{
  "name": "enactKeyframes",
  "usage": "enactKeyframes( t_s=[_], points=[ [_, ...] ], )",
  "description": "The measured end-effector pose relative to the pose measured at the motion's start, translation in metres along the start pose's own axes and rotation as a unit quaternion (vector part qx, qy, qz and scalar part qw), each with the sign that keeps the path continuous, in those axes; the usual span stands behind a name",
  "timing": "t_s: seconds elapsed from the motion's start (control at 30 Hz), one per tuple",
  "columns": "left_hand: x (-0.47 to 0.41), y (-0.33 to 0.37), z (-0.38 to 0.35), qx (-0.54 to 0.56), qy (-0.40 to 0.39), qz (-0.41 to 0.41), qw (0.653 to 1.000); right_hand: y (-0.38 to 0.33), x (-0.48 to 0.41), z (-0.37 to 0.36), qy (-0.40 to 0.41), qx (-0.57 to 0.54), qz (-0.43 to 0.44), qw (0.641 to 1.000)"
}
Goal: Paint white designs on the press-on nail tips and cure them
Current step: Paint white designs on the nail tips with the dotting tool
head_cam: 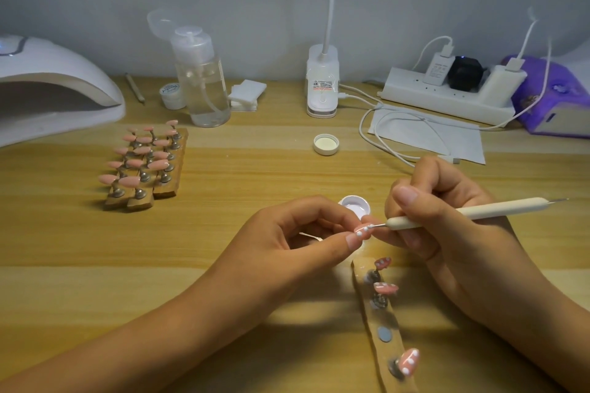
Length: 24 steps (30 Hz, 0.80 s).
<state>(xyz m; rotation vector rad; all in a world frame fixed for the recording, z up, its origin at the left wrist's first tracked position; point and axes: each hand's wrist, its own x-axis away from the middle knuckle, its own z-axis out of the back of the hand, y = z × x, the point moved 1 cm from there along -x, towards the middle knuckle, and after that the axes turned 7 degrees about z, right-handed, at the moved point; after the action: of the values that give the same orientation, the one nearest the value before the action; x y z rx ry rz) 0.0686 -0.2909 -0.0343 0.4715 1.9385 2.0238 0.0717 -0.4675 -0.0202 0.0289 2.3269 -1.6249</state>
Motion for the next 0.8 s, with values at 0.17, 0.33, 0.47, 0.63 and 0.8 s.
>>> enactKeyframes(
  t_s=[0.17, 0.33, 0.47, 0.63, 0.8],
  points=[
    [-0.0008, -0.0004, 0.0001, 0.006, -0.002, -0.002, 1.000, 0.0001, 0.0001, 0.0005, 0.004, -0.012, 0.003, 1.000],
    [-0.0002, -0.0017, 0.0014, -0.003, -0.005, -0.005, 1.000, 0.0001, 0.0005, 0.0002, 0.004, -0.007, 0.003, 1.000],
    [-0.0008, -0.0012, 0.0006, 0.003, 0.000, 0.000, 1.000, 0.0001, 0.0003, 0.0011, 0.010, -0.008, 0.000, 1.000],
    [-0.0005, -0.0001, 0.0004, 0.008, -0.001, 0.003, 1.000, 0.0008, -0.0003, 0.0007, 0.010, -0.014, 0.002, 1.000],
    [-0.0008, -0.0016, 0.0009, 0.007, -0.001, 0.002, 1.000, 0.0008, -0.0001, 0.0011, 0.010, -0.002, 0.001, 1.000]
  ],
)
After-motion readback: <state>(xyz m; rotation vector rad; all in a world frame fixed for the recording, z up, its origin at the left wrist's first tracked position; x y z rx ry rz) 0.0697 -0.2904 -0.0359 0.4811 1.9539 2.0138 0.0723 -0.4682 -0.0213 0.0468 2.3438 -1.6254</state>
